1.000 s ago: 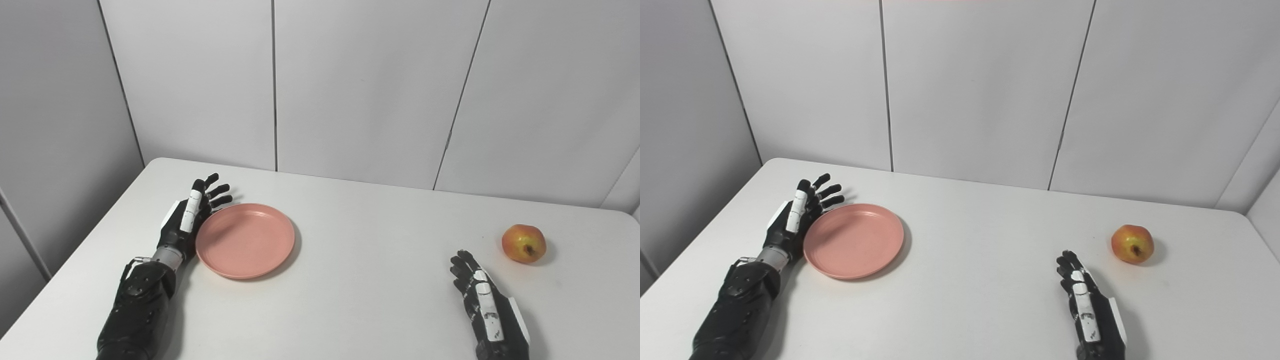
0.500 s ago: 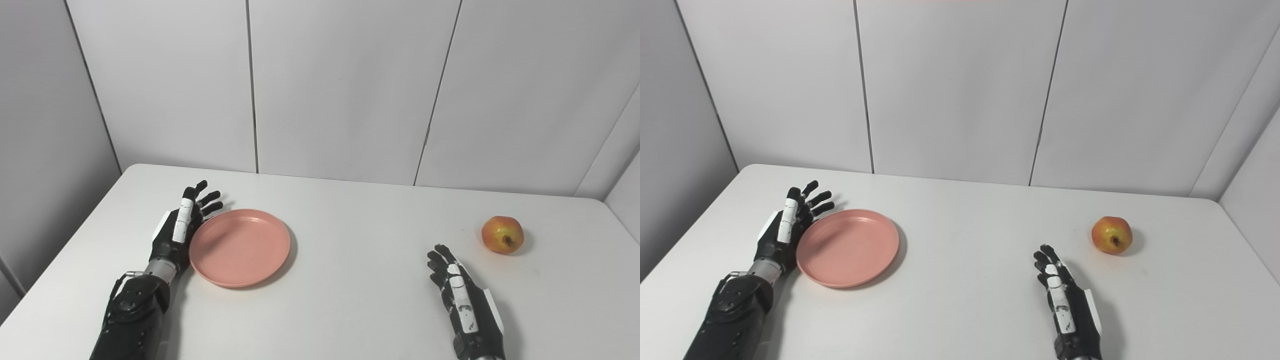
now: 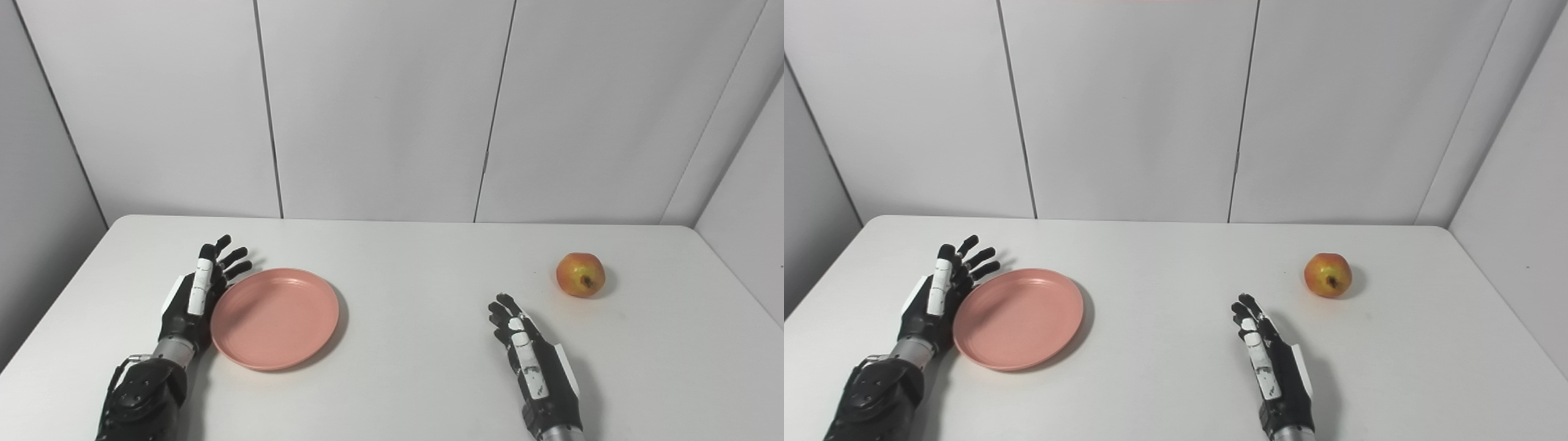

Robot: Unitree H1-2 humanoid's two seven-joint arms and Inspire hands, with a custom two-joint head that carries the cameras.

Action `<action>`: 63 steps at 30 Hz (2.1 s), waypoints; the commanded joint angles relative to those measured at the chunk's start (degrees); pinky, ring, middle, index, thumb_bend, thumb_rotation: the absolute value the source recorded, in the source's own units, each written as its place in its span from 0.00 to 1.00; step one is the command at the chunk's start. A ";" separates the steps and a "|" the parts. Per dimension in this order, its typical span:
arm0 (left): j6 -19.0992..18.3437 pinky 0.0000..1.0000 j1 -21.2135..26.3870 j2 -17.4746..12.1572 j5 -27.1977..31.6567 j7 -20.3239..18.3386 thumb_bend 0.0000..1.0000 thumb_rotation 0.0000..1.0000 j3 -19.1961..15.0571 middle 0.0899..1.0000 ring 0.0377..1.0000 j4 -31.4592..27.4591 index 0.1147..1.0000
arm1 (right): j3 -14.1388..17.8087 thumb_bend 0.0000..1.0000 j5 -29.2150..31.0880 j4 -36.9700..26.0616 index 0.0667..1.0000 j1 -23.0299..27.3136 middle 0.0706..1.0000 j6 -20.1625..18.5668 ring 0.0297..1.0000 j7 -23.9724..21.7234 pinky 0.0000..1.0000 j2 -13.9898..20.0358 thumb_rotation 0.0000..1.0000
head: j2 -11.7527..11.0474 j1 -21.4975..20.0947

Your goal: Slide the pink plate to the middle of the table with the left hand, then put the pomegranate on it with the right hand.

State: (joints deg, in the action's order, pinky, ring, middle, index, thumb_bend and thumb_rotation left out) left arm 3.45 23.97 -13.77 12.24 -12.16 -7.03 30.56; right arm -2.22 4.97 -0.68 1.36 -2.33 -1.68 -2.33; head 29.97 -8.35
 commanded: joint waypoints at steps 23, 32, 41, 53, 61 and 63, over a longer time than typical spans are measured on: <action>-4.60 0.72 -3.99 8.55 -4.05 6.30 1.00 1.00 2.96 0.84 0.82 -13.73 0.91 | -2.84 0.79 -1.89 -1.08 0.88 -2.21 0.86 -3.18 0.90 -0.06 0.94 -1.33 0.89 | 2.40 -0.71; -6.67 0.75 -5.68 11.82 -5.49 8.50 1.00 1.00 4.00 0.88 0.85 -16.98 0.93 | -2.66 0.78 -1.31 -1.91 0.88 -2.53 0.86 -3.83 0.90 -0.10 0.95 -1.32 0.88 | 2.71 -0.51; -8.37 0.88 -7.28 15.71 -5.41 11.05 1.00 1.00 4.12 0.89 0.88 -20.37 0.93 | -2.69 0.79 -1.19 -2.41 0.88 -2.72 0.85 -4.25 0.89 -0.09 0.95 -1.26 0.87 | 3.19 -0.58; -8.97 0.91 -10.44 19.22 -6.81 12.72 1.00 1.00 6.58 0.90 0.86 -26.81 0.95 | -2.86 0.81 -1.71 -2.75 0.87 -3.06 0.84 -4.45 0.89 -0.12 0.94 -0.83 0.88 | 3.44 -0.70; -9.87 0.91 -11.73 20.32 -6.81 12.15 0.98 1.00 7.94 0.90 0.85 -28.87 0.95 | -2.74 0.81 -1.53 -2.68 0.86 -3.14 0.84 -4.62 0.88 -0.05 0.93 -0.88 0.87 | 3.54 -1.19; -10.09 0.92 -11.76 19.97 -6.63 11.94 0.98 1.00 7.98 0.90 0.86 -28.72 0.96 | -2.80 0.80 -1.60 -2.57 0.86 -3.16 0.84 -4.51 0.88 0.03 0.92 -1.03 0.87 | 3.30 -1.87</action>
State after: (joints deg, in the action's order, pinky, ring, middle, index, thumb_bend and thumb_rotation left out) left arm -7.15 11.01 6.15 5.87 0.31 0.55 3.45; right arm -4.35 3.23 -3.49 -0.29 -3.58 -0.90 -3.02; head 33.23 -10.10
